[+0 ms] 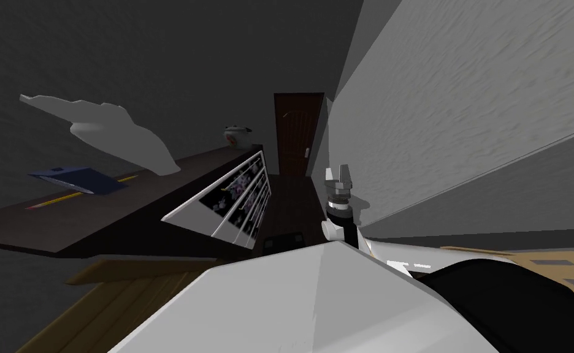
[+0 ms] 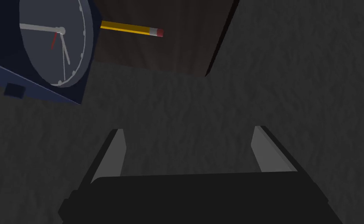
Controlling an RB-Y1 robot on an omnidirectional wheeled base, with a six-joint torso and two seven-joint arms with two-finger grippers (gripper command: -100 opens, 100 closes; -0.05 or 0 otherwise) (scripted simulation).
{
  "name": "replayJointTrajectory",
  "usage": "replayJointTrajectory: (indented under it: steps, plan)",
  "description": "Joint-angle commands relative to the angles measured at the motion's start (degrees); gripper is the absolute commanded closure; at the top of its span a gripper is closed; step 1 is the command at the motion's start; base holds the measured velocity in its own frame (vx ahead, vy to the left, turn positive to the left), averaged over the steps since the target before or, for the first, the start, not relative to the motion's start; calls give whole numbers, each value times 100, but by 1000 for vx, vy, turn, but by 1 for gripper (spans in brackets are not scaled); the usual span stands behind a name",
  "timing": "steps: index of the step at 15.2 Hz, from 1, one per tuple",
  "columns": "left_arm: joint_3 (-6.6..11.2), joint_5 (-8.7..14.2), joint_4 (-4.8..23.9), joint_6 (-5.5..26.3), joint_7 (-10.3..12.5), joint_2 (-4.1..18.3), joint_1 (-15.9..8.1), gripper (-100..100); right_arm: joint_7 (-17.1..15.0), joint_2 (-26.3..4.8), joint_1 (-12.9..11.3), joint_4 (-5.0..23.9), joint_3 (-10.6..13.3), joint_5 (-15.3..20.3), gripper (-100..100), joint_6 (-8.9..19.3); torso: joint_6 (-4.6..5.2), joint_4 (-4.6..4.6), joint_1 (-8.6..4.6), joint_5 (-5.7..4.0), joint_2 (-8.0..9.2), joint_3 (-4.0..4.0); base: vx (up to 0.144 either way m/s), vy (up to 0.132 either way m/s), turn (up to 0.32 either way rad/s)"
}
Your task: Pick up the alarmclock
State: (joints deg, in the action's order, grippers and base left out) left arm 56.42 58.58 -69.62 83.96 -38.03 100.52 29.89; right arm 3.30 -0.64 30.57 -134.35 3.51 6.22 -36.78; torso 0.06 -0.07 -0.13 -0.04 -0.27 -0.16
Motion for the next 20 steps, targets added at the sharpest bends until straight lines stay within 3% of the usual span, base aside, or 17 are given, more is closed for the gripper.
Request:
replayJointTrajectory:
  steps: [1,2,3,5,6,8,9,10,11,13,14,15,16,20]
  plan:
    - [126,189,286,286,-127,164,62,-100,0,0,0,0,0,0,0,0,0,0,0,0,0,0,80,-6,-169]
    - [126,189,310,293,-127,164,62,-100,0,0,0,0,0,0,0,0,-2,0,0,1,0,0,59,6,-67]
    - [266,420,480,522,-281,387,156,-100,0,0,0,0,0,0,0,0,-5,2,4,3,6,4,81,7,-125]
    - [266,443,646,584,-281,387,156,-100,0,0,0,0,0,0,0,0,-2,0,6,3,2,1,71,11,-117]
    - [386,684,843,795,-429,580,256,-100,0,0,0,0,0,0,0,0,-5,2,8,4,7,4,78,18,-106]
    - [386,684,969,864,-429,580,256,-100,0,0,0,0,0,0,0,0,-3,1,12,4,3,2,72,22,-91]
    - [486,909,1199,1058,-569,744,361,-100,0,0,0,0,0,0,0,0,-6,2,13,5,8,5,62,37,-135]
    - [486,909,1276,1133,-569,744,361,-100,0,0,0,0,0,0,0,0,-2,2,17,5,9,5,63,49,-143]
    - [566,1116,1427,1280,-700,879,470,-100,0,0,0,0,0,0,0,0,-4,3,21,7,9,6,74,60,-149]
    - [566,1116,1562,1391,-700,879,470,-100,0,-1,0,0,-1,0,0,0,-4,2,29,9,7,4,60,54,-80]
    - [626,1302,1788,1588,-819,986,579,-100,0,0,0,0,-1,0,0,0,-7,4,26,10,12,7,54,40,-68]
    - [626,1302,1824,1637,-819,986,579,-100,0,0,0,0,-1,0,0,0,-5,4,25,8,13,8,55,45,-75]
    - [668,1465,2050,1790,-927,1068,686,-100,0,0,0,0,-1,0,0,0,-6,4,24,9,14,9,52,63,-107]
    - [707,1718,2438,2238,-1097,1162,880,-100,0,-1,0,0,-1,0,0,0,-7,6,41,13,22,13,35,81,-83]
